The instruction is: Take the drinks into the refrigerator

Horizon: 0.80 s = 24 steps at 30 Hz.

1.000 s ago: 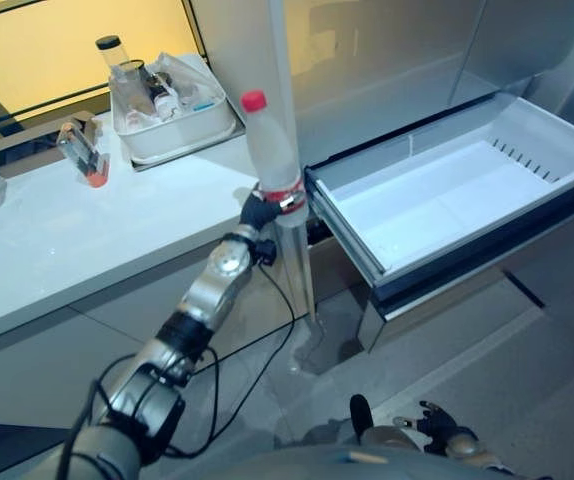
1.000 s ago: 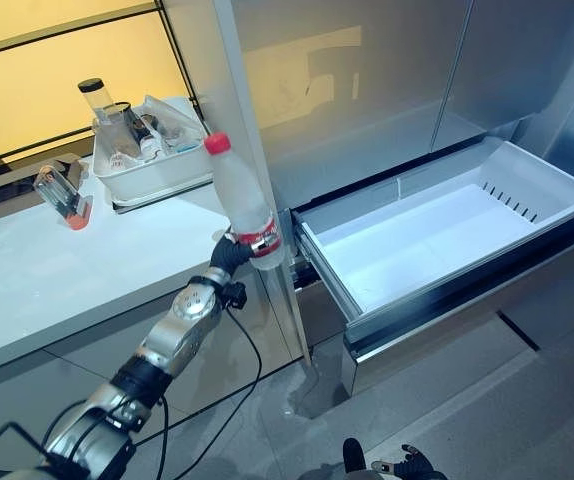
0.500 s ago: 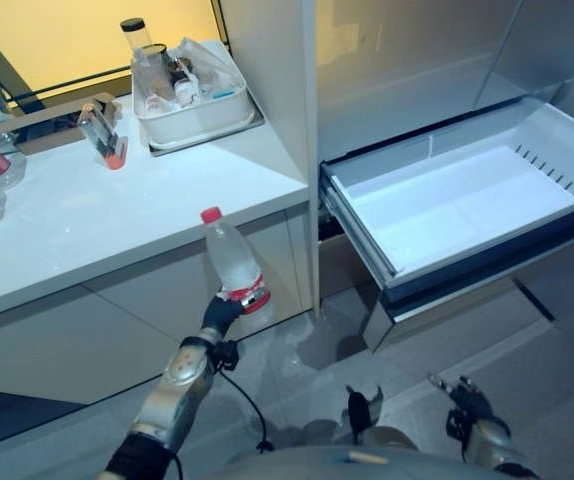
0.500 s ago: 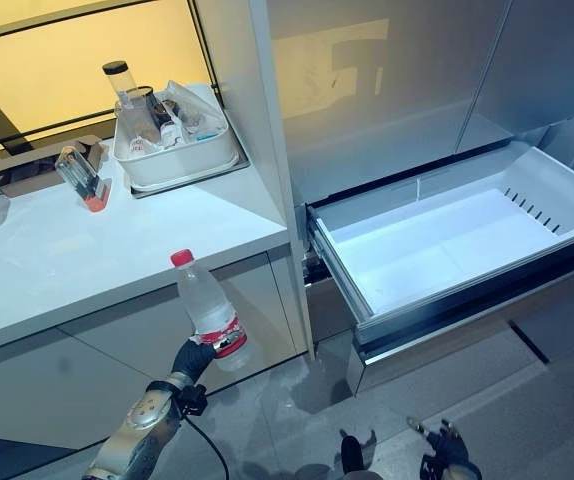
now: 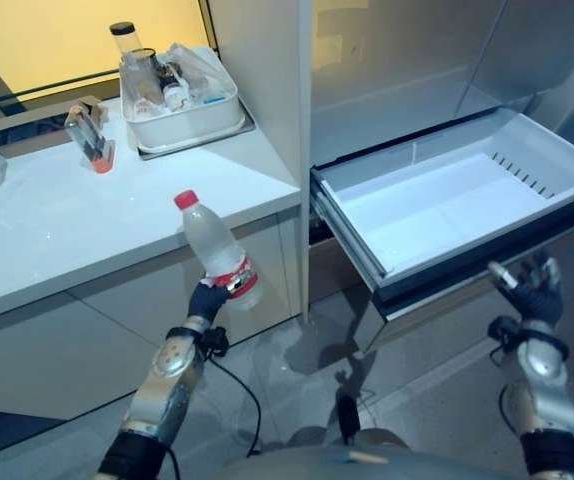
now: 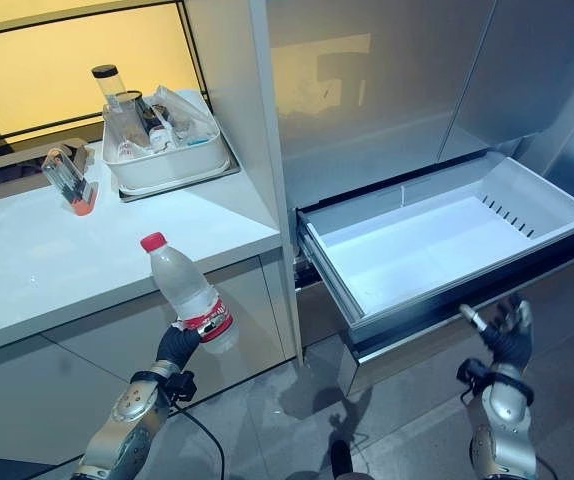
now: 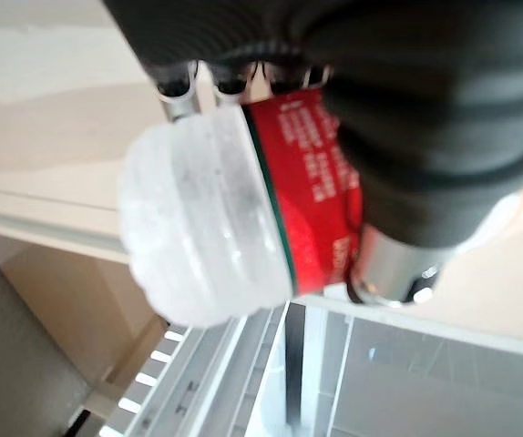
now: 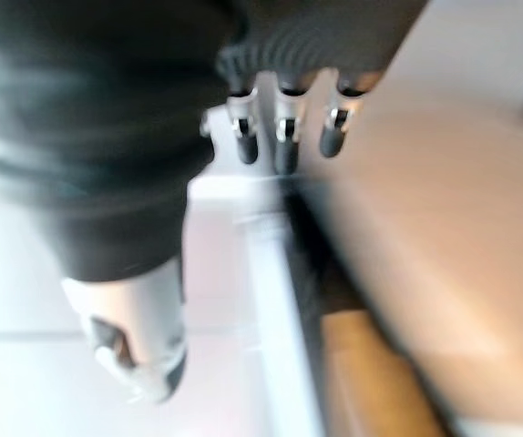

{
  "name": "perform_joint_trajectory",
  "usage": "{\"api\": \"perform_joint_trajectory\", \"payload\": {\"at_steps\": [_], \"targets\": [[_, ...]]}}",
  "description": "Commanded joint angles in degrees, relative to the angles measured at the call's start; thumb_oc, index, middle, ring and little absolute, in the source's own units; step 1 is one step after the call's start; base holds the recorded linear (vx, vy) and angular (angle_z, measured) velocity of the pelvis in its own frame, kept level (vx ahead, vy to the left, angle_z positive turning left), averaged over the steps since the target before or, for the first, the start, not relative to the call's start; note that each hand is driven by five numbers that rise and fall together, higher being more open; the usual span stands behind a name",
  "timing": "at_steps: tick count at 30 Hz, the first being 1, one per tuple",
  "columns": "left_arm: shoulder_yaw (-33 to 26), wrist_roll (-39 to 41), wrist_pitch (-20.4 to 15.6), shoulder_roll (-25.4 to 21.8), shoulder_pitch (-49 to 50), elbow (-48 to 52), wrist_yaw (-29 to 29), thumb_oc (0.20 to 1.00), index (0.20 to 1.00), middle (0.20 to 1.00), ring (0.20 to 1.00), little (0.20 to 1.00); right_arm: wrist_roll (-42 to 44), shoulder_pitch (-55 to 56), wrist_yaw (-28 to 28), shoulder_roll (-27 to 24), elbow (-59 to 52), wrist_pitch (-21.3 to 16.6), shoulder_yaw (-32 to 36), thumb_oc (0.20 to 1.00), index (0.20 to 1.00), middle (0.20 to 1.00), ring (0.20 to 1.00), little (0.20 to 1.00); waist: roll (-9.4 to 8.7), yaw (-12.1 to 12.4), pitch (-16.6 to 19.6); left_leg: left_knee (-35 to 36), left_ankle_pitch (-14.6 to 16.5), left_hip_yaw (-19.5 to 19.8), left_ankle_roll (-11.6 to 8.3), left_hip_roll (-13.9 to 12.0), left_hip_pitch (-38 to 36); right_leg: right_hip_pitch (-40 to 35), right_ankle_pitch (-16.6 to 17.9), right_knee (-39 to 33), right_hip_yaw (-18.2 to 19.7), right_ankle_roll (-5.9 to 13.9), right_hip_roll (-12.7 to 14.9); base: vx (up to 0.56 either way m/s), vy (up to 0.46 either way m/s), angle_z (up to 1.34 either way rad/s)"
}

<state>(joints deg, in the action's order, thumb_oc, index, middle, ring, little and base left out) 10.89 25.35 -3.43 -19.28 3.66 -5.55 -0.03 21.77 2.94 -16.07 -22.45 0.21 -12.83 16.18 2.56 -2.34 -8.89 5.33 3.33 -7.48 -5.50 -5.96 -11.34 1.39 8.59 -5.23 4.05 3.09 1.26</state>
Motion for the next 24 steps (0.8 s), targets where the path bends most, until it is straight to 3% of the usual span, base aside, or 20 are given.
{"api": "perform_joint_trajectory", "payload": {"at_steps": [1,3,6,8,14,16,17,19,21,24], "targets": [[-3.6,-1.8,-5.7,-1.0,-4.1,7.3,-0.8,0.200,0.200,0.200,0.200,0.200,-4.2,-2.7,3.3,-4.1,-6.1,-3.9,3.2,1.000,1.000,1.000,1.000,1.000,-2.47,0.1,3.7,-0.5,-0.7,1.2,3.74,3.3,3.1,-4.3,-7.4,3.5,-1.1,2.30,0.4,0.01,0.006,-0.03],[-3.7,-2.1,-5.7,-0.9,-3.9,7.8,-1.2,0.200,0.200,0.200,0.200,0.200,-5.1,-3.1,7.1,-6.8,-16.0,-4.2,2.8,1.000,1.000,1.000,1.000,1.000,-2.47,-0.1,3.9,-0.5,-0.6,0.7,3.77,3.2,2.9,-4.2,-7.4,3.6,-0.8,2.35,0.3,0.01,0.008,-0.03],[-3.6,-2.0,-5.7,-0.8,-3.5,7.6,-1.6,0.200,0.200,0.200,0.200,0.200,-4.6,-3.7,11.0,-8.5,-22.2,-4.2,1.4,1.000,1.000,1.000,1.000,1.000,-2.43,-0.2,4.0,-0.5,-0.5,0.4,3.78,3.1,2.7,-4.2,-7.4,3.8,-0.5,2.31,0.2,0.00,0.000,0.00],[-2.9,-1.5,-5.9,-0.9,-3.0,8.2,-1.9,0.200,0.200,0.200,0.200,0.200,-1.3,-6.5,15.5,-11.0,-27.5,-4.2,-2.8,1.000,1.000,1.000,1.000,1.000,-2.34,0.0,4.3,-0.6,-0.4,0.2,3.76,3.0,2.5,-4.2,-7.6,4.0,-0.3,2.26,0.0,0.00,0.000,0.00],[-0.9,-1.0,-5.9,-1.9,-3.8,8.0,-2.2,0.200,0.200,0.200,0.200,0.200,0.5,-15.8,18.1,-16.0,-29.0,-2.9,-11.8,1.000,1.000,1.000,1.000,1.000,-2.14,0.8,5.1,-0.7,-0.2,-0.1,3.57,2.9,2.0,-4.7,-8.0,4.3,-0.5,2.15,0.0,0.01,-0.005,-0.03],[-0.1,-1.2,-5.9,-2.6,-4.7,8.1,-2.3,0.200,0.200,0.200,0.200,0.200,1.1,-21.3,19.5,-18.2,-26.9,-1.7,-17.3,1.000,1.000,1.000,1.000,1.000,-2.10,1.1,5.3,-0.7,-0.2,0.1,3.44,2.8,1.8,-5.0,-8.1,4.2,-0.7,2.07,0.0,0.01,-0.003,-0.02],[1.5,-0.6,-5.9,-3.1,-5.5,8.0,-2.5,0.200,0.200,0.200,0.200,0.200,1.4,-26.4,20.6,-20.2,-22.4,0.5,-23.6,1.000,1.000,1.000,1.000,1.000,-2.37,2.0,5.6,-0.8,-0.3,0.2,3.28,2.8,1.7,-5.3,-8.2,4.1,-1.2,2.03,0.1,0.00,0.000,0.00],[2.1,-0.3,-5.8,-3.1,-6.0,7.7,-2.5,0.200,0.200,0.200,0.200,0.200,2.1,-28.1,20.8,-20.5,-19.6,1.3,-26.2,1.000,1.000,1.000,1.000,1.000,-2.39,2.1,5.6,-0.8,-0.3,0.4,3.22,2.8,1.6,-5.5,-8.2,4.1,-1.3,2.01,0.2,0.00,0.000,0.00],[5.6,0.1,-5.5,-3.5,-8.4,6.6,-2.3,0.200,0.200,0.200,0.200,0.200,3.1,-34.9,21.2,-21.4,-9.1,4.7,-34.9,1.000,1.000,1.000,1.000,1.000,-2.75,3.2,5.7,-0.8,0.1,0.9,3.06,2.7,1.2,-6.5,-8.7,4.0,-2.0,2.06,0.2,0.04,-0.010,0.05],[10.2,0.5,-5.3,-2.6,-12.0,4.0,-2.1,0.200,0.200,0.200,0.200,0.200,3.5,-42.7,21.0,-20.2,3.8,7.0,-42.7,1.000,1.000,1.000,1.000,1.000,-2.97,3.9,5.6,-0.9,0.2,1.2,2.92,2.8,0.8,-7.1,-8.9,4.0,-2.5,2.04,0.2,0.02,0.001,0.09]]}}
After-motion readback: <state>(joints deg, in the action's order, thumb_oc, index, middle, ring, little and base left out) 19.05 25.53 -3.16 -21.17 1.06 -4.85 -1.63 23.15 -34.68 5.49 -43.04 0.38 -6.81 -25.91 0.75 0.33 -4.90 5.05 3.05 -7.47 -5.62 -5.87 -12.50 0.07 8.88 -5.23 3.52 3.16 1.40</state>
